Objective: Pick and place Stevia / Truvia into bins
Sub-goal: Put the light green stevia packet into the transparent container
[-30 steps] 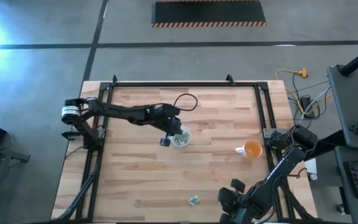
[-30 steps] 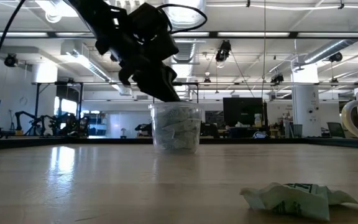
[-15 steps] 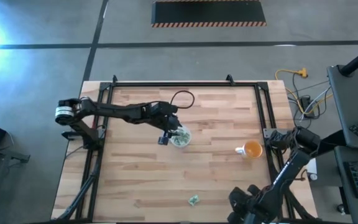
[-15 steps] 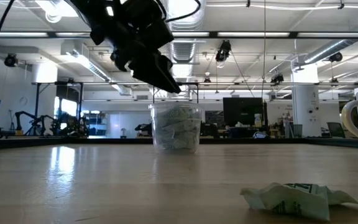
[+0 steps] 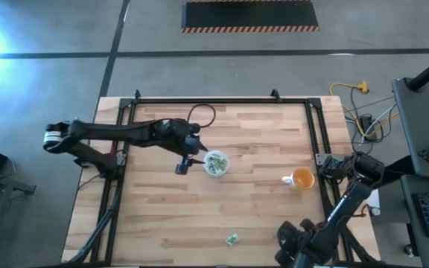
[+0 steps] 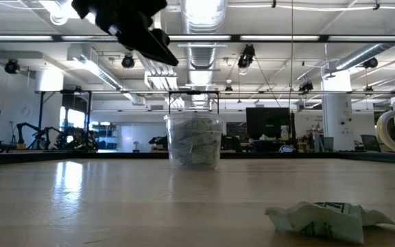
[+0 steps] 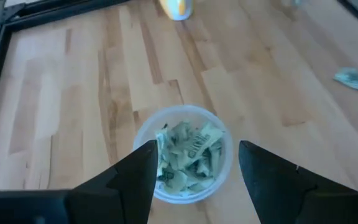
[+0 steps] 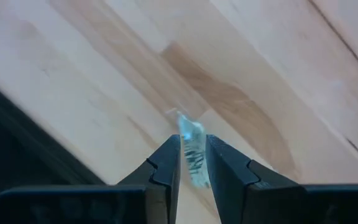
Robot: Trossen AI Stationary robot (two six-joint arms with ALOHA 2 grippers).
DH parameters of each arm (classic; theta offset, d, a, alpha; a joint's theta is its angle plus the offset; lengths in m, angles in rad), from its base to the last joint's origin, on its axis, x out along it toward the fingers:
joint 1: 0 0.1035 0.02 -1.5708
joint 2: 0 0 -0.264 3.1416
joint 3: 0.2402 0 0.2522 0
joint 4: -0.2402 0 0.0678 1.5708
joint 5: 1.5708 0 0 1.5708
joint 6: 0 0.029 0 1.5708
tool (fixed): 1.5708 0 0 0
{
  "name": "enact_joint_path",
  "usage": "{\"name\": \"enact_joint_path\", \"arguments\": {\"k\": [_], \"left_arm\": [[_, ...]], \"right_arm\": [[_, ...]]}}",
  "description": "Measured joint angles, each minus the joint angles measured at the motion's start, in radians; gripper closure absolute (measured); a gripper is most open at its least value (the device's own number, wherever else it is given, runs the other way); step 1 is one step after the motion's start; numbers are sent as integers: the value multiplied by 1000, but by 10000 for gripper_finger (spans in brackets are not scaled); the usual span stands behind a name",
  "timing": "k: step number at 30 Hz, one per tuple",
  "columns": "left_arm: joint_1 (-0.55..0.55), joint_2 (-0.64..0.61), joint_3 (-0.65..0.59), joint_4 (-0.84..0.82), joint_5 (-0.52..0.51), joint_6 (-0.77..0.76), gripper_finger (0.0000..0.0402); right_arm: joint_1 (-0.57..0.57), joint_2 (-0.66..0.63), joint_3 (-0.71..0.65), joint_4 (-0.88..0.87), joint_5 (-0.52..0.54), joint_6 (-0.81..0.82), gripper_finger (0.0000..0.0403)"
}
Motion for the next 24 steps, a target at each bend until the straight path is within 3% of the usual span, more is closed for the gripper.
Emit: {"name": "enact_joint_path", "arguments": {"k": [16, 24], "left_arm": [[-55, -119, 0, -36, 0, -25, 194], [-55, -116, -1, -53, 0, -25, 194]], "right_arm": [[0, 1, -131, 143, -42, 18, 336], [0, -1, -136, 144, -48, -12, 389]]}}
